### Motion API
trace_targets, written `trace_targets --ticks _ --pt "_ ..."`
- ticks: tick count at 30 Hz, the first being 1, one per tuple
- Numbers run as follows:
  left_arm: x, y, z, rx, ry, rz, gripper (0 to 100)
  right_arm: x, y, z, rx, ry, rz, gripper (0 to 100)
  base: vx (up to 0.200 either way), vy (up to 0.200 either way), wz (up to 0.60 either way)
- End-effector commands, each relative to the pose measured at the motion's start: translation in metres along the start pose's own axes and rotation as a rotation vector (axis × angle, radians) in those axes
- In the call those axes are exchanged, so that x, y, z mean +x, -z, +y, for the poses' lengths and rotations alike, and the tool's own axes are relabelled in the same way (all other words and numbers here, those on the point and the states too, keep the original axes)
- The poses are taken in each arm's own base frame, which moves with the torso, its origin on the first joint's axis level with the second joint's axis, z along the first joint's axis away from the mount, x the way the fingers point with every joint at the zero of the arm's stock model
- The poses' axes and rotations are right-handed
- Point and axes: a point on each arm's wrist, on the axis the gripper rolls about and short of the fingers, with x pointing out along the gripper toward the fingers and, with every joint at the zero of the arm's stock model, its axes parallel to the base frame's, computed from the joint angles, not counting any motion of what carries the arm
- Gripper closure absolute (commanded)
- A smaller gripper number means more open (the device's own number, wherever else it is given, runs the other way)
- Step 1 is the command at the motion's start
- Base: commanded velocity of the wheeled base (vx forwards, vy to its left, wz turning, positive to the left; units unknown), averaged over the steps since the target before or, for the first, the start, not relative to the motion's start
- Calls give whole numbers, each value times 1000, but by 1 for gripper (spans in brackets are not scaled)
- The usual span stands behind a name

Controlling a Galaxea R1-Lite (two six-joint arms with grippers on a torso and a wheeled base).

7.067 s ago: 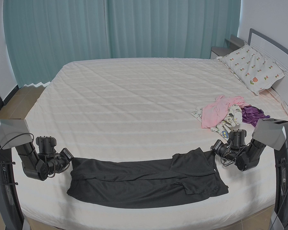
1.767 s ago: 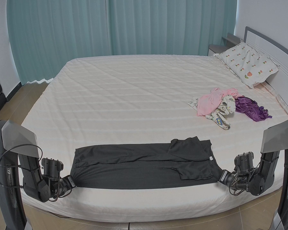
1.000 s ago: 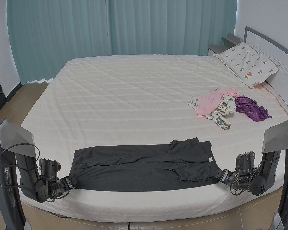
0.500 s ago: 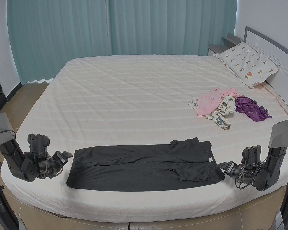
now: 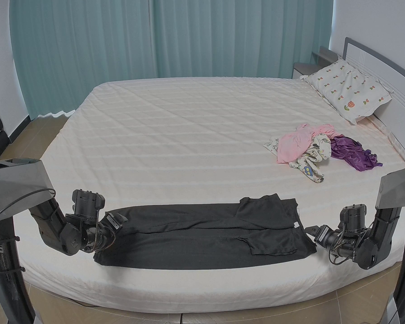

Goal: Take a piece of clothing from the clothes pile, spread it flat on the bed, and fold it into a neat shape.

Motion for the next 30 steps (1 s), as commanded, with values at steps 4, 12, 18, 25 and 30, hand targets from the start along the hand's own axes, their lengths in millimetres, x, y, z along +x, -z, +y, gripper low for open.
trace_targets --ticks 4,12,18,25,30 --pt "20 4 -7 7 -2 -2 0 2 5 0 -7 3 14 0 0 0 0" --pt "36 2 -6 3 -44 -59 0 2 4 0 -7 2 13 0 0 0 0" --pt "40 -4 -11 -5 -49 -107 100 1 4 1 -4 -2 10 0 0 0 0" --pt "43 -4 -6 -18 -66 -109 100 -10 -14 14 25 -76 -82 0 0 0 0" --pt "41 -12 -3 -45 -32 -153 100 -11 -21 26 52 -118 -112 0 0 0 0"
